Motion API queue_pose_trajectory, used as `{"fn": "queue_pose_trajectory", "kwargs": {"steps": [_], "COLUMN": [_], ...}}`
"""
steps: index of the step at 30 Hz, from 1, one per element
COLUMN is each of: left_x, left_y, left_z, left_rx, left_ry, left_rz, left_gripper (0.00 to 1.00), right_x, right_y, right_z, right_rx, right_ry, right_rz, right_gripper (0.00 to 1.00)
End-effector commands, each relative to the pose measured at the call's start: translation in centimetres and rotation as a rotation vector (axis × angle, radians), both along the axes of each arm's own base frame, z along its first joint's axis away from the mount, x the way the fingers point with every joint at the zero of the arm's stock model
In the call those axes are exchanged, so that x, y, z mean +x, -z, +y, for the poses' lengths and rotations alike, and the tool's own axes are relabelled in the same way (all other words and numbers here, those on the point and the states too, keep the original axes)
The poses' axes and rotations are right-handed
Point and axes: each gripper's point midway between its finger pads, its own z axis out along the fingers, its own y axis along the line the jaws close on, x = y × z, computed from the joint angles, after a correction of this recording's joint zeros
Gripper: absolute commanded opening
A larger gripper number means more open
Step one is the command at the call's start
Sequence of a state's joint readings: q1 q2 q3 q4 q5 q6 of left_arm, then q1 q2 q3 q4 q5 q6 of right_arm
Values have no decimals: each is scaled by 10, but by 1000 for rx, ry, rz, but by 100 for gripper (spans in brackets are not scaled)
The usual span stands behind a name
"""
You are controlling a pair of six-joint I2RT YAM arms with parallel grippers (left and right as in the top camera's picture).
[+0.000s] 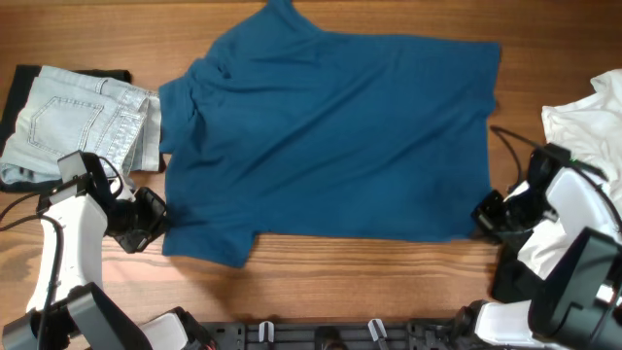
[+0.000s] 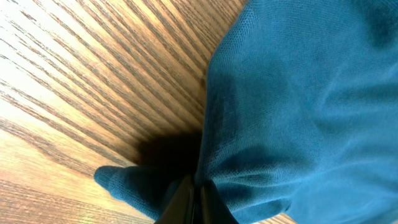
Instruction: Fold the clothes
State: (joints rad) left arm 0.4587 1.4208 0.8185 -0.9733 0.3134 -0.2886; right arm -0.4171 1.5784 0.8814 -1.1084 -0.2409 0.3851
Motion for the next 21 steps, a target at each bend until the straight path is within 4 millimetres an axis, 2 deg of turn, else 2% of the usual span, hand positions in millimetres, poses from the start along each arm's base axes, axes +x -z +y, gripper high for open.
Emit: {"fn": "queue_pose_trajectory", "kwargs": {"steps": [1,2,5,10,15,21], "left_x": [8,8,8,5,0,-18], "left_y": [-16,-20,-34,-63,-90,-108], "left_z": [-3,-5,-7,-9,-11,-20], "left_rx": [-9,-16,-2,56,118,142], "left_ry": [38,38,40,44,49,40], "left_rz": [-85,-100,-151,-261,-377,-429], "left_gripper": [4,4,4,4,4,4], "right_x": [32,37,44,48,47,21], "right_y": [-50,-63,-86,-110,-121,-126], "right_z": [-6,-9,-12,-12,-11,0], "right_rx": [-32,-53,-96,-142,-166,-138], "right_ry": [-58,-59,-59,-68,-87,-81], "right_rz": [-206,-250,-341,-461,-511,-453], "right_gripper": [4,4,4,4,4,4]}}
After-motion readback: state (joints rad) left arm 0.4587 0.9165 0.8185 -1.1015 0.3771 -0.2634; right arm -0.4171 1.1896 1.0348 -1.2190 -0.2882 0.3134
